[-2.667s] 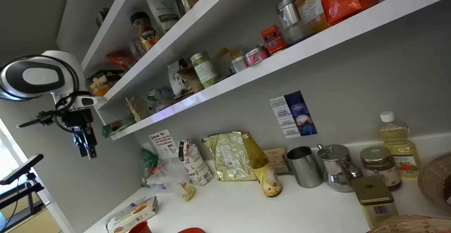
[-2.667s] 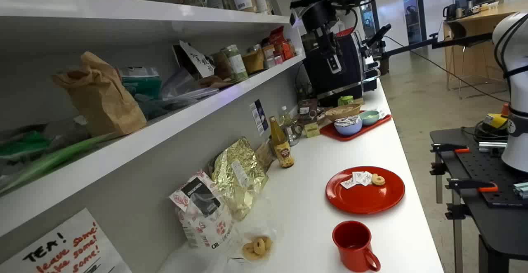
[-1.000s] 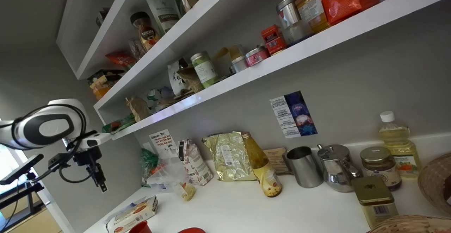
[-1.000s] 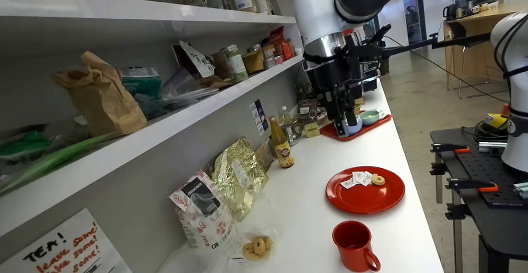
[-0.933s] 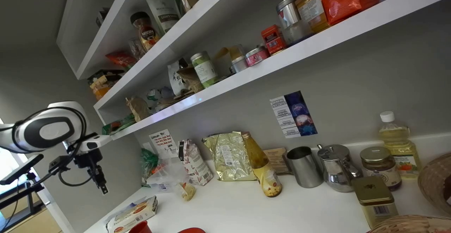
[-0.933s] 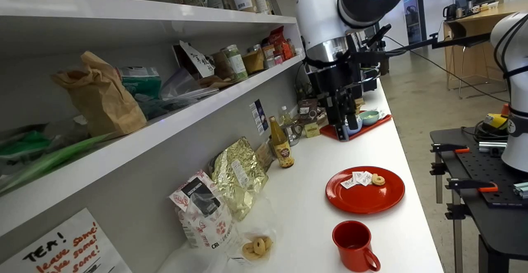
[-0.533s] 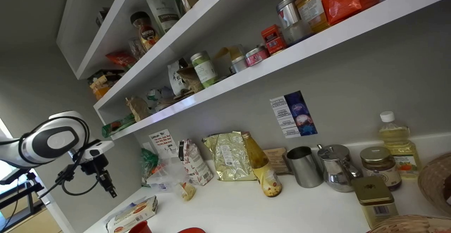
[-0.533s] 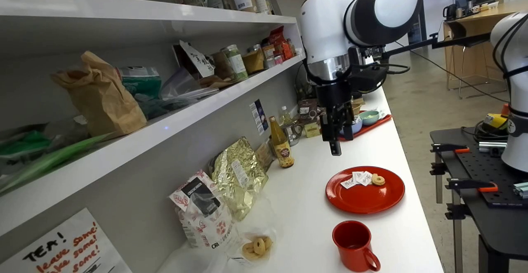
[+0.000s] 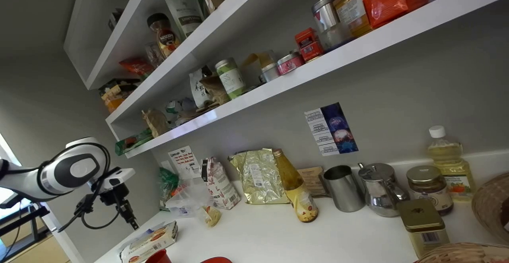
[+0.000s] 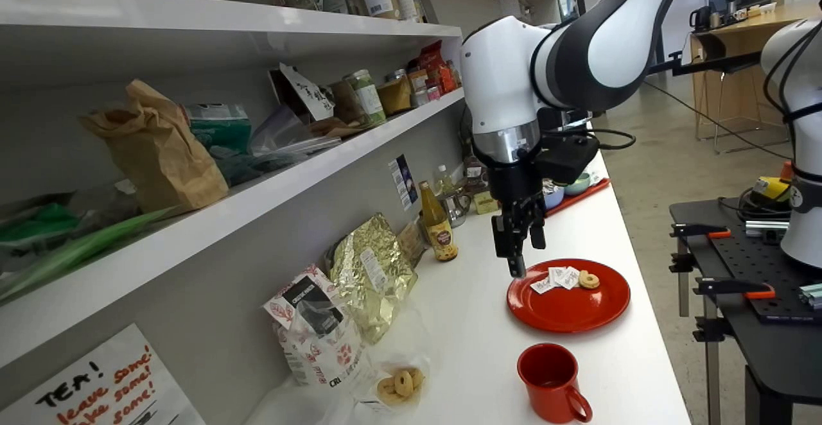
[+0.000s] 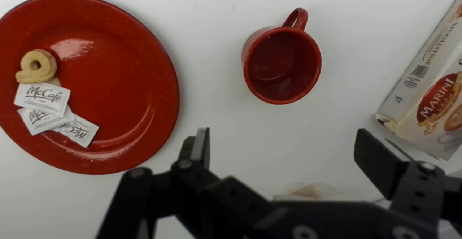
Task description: Put the red cup on the plate
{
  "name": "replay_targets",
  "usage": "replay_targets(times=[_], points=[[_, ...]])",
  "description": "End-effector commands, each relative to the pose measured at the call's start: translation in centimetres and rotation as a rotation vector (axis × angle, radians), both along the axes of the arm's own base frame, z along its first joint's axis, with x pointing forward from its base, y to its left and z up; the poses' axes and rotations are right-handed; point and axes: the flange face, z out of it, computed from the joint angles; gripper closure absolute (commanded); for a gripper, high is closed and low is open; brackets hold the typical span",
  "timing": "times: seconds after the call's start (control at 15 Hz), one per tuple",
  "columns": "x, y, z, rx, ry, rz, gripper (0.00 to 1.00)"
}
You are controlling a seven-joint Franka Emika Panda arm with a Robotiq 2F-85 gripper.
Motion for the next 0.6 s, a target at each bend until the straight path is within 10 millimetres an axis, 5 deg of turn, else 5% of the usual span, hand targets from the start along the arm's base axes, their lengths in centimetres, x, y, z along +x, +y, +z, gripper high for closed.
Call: replay_targets(times=[0.0,0.53], points=[[0.8,2.0,-2.7,0.009,0.028,0.003,0.00],[-0.3,3.9,-7.5,-0.023,0.101,0.010,0.00]])
